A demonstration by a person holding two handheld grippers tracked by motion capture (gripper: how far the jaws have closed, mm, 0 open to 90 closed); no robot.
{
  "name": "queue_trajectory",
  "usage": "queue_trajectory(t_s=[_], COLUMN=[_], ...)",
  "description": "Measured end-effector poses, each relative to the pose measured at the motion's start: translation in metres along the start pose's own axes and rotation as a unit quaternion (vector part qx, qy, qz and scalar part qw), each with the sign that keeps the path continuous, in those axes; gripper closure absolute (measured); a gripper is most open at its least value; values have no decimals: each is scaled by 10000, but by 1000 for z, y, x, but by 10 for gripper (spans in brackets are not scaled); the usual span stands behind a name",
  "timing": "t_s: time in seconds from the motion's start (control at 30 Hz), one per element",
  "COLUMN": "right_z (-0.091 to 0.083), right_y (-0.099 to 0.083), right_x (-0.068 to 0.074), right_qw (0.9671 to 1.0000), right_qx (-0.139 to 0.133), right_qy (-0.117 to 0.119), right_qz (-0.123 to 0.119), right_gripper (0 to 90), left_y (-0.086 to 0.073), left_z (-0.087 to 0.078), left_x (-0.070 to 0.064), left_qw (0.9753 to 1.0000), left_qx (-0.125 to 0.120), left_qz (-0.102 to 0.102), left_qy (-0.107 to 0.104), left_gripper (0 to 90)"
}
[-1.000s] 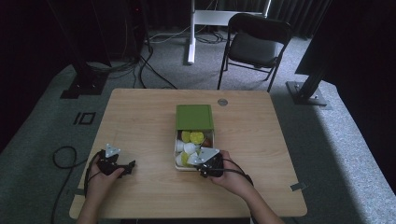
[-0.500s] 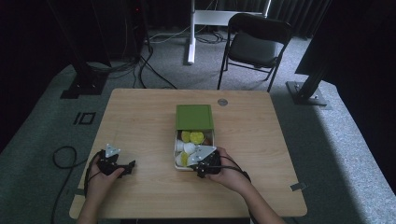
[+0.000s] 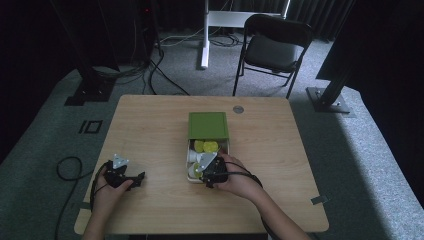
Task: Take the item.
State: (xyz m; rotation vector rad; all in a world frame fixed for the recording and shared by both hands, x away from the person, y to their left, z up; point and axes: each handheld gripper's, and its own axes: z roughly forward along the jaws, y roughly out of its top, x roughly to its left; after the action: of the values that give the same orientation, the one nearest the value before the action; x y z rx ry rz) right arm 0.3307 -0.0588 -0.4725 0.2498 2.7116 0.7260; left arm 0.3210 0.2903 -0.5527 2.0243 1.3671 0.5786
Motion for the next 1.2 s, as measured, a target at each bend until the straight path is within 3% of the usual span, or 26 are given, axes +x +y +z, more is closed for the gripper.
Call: queue_trajectory(t_s=[0.2, 0.3, 0.47, 0.6, 0.67, 0.8, 1.0, 1.2], right_z=[3, 1, -8, -12, -13, -17, -29, -42], right_y=[0, 0, 0, 0, 0, 0, 2, 5], right_x=[-3, -3, -9, -11, -11, -13, -20, -27], right_qw=[9996, 9995, 9989, 9987, 9990, 9981, 9950, 9886], right_qx=[-58, -74, -232, -231, -246, -341, -663, -1090], right_qy=[-4, -28, -143, -32, -48, -146, -234, -401], right_qz=[285, 293, 378, 455, 379, 498, 712, 962], right_gripper=[516, 528, 642, 642, 642, 643, 643, 643], left_y=[0, 0, 0, 0, 0, 0, 0, 0], left_z=[0, 0, 0, 0, 0, 0, 0, 0], left_x=[0, 0, 0, 0, 0, 0, 0, 0], left_qw=[10000, 10000, 10000, 10000, 10000, 10000, 10000, 10000], left_qx=[-2, -1, 1, 2, 0, 8, 2, 0], left_qz=[-1, -2, 0, 0, -1, 0, 1, -2], left_qy=[0, 0, -1, 0, 0, -3, -1, -1], left_gripper=[93, 93, 93, 94, 93, 94, 93, 93])
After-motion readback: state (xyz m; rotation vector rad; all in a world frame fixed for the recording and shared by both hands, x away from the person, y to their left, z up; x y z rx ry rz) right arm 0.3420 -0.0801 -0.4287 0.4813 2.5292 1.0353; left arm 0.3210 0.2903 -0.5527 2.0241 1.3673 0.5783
